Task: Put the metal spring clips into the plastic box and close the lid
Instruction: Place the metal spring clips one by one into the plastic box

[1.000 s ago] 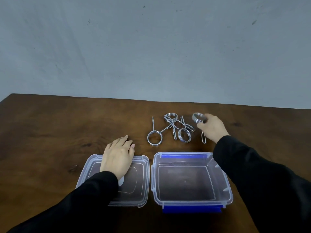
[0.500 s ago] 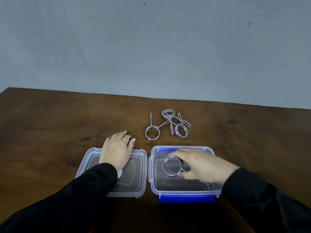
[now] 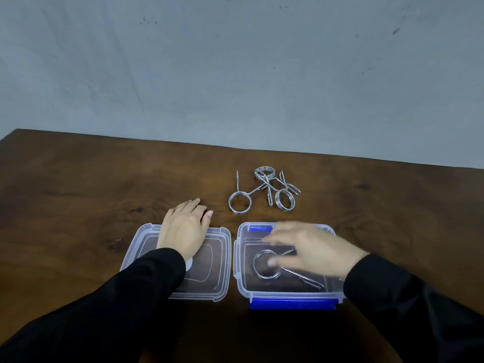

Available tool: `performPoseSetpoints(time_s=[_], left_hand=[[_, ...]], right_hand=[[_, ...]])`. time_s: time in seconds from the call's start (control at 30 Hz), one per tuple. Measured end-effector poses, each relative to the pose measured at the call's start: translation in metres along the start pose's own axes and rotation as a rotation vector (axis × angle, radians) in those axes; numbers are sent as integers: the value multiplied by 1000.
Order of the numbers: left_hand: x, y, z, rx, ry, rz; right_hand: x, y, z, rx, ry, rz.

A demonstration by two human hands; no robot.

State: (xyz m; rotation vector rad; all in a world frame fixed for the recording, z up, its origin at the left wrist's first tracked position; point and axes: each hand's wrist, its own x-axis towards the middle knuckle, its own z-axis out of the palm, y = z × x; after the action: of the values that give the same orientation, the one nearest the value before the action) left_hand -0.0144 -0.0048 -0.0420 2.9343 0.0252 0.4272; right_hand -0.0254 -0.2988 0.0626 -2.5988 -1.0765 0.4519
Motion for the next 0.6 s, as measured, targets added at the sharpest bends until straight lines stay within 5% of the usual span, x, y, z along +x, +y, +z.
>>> performPoseSetpoints(time_s=[0.07, 0.13, 0.3, 0.6], left_hand=[[0, 1, -2, -2, -14, -11], [0, 2, -2, 2, -15, -16], [0, 1, -2, 2, -7, -19], [-1, 3, -6, -11, -18, -30]], right_hand=[[7, 5, -9, 23, 334, -35], [25, 20, -19, 80, 528, 155], [71, 58, -27, 76, 225, 721], [107, 60, -9, 187, 226, 799]])
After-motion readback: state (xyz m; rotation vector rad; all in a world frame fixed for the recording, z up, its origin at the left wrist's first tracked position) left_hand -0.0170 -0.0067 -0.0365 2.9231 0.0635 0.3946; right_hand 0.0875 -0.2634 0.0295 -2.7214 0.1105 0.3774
